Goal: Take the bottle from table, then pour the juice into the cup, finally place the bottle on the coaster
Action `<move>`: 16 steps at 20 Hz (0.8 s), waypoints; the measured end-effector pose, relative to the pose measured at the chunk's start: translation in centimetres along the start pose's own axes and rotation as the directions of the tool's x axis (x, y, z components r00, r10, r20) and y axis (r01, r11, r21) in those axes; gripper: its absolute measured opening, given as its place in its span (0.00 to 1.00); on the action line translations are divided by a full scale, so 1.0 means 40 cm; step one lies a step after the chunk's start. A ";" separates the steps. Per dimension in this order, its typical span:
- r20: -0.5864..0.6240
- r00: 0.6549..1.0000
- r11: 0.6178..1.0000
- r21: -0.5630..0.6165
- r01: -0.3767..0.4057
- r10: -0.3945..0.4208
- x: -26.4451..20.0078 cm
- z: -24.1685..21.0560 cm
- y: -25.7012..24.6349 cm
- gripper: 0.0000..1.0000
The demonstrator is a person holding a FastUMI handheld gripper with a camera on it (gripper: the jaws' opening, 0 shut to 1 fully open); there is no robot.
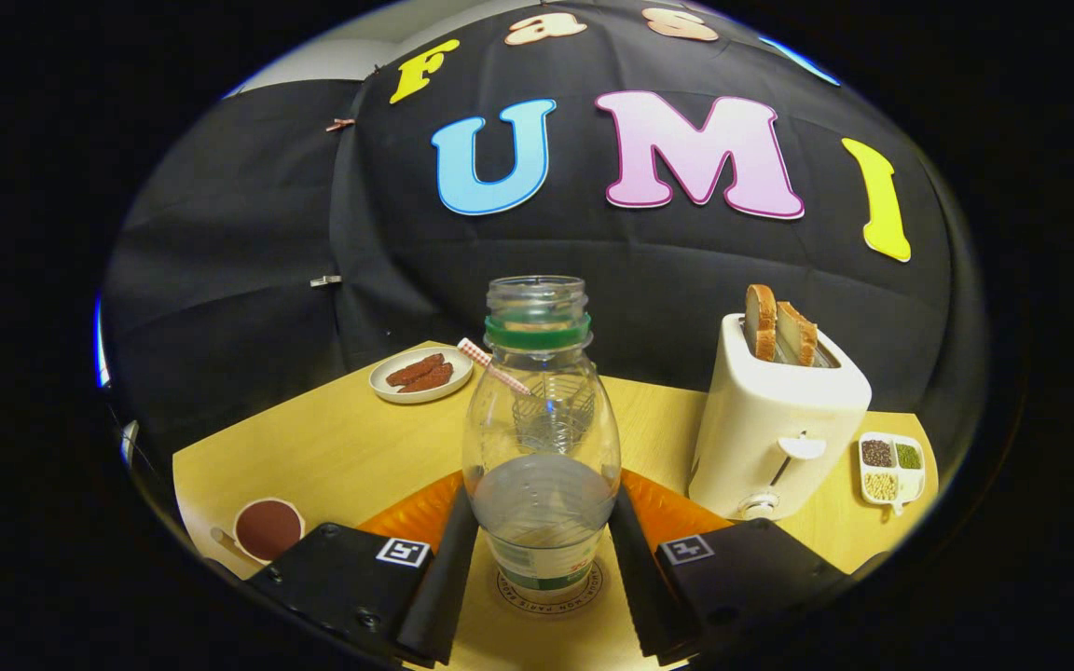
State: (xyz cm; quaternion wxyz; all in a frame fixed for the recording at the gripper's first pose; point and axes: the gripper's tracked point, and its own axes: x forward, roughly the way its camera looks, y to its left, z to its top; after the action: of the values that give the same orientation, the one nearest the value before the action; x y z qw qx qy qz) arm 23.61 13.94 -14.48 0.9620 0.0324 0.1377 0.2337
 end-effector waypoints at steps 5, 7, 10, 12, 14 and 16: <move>-0.006 1.000 1.000 -0.025 0.003 -0.003 0.000 -0.027 0.001 0.76; 0.002 1.000 1.000 -0.031 0.003 -0.003 -0.002 -0.029 0.002 0.77; -0.008 1.000 0.999 -0.032 0.008 -0.008 -0.006 -0.035 0.000 0.78; -0.021 1.000 0.999 -0.032 0.008 -0.009 -0.010 -0.045 0.000 0.79; -0.032 0.999 1.000 -0.025 0.010 -0.011 -0.011 -0.052 -0.002 0.79; -0.028 1.000 1.000 -0.013 0.013 -0.013 -0.014 -0.042 -0.004 0.84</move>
State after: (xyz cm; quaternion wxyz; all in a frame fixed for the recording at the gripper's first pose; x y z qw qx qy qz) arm 22.73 13.56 -15.99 0.9616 0.0220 0.1501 0.2287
